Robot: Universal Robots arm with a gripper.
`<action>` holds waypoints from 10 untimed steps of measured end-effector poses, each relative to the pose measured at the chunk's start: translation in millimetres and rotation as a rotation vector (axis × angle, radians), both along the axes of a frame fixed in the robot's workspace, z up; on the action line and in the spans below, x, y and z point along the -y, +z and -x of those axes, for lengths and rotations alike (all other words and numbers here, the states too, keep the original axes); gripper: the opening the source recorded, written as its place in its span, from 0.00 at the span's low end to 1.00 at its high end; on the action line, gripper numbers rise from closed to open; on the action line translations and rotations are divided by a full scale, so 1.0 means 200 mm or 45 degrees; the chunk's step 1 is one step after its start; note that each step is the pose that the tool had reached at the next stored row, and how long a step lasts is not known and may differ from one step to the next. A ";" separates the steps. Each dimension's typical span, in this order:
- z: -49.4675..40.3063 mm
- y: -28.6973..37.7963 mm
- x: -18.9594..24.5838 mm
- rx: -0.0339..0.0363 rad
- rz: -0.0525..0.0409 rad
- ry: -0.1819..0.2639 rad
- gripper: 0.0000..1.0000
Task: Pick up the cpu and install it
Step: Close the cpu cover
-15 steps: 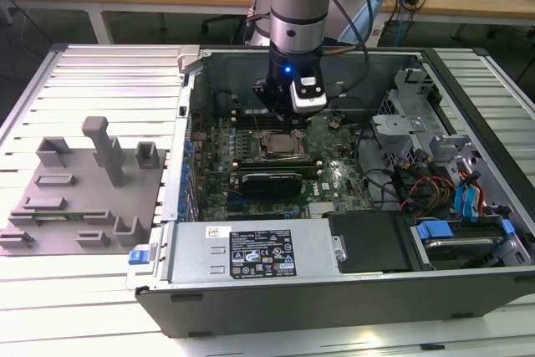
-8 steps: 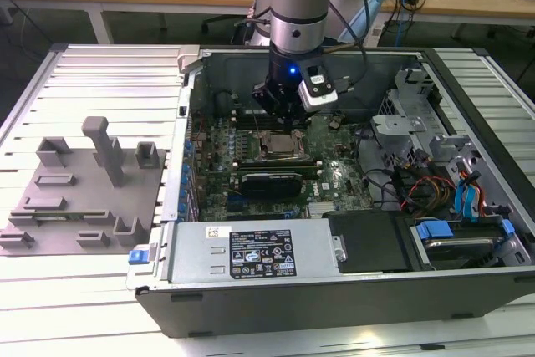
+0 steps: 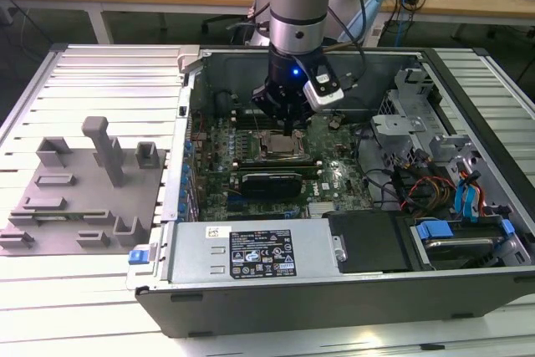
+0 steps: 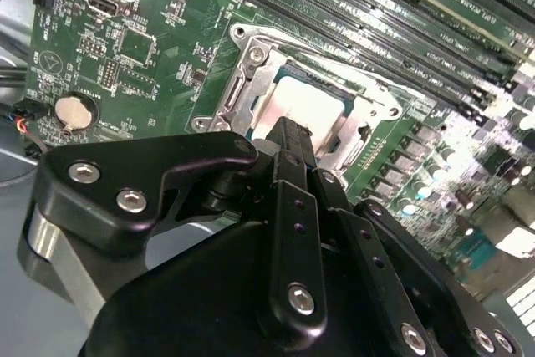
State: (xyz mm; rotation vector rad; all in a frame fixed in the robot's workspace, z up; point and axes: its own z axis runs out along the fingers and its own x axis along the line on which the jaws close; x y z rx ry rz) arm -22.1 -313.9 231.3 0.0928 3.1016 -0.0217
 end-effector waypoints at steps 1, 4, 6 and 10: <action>0.000 -0.001 0.004 0.0000 0.000 0.000 0.11; 0.002 -0.002 0.012 0.0000 -0.007 0.000 0.11; 0.002 -0.002 0.012 0.0000 -0.007 0.000 0.11; 0.001 -0.003 0.013 -0.0046 -0.026 0.000 0.11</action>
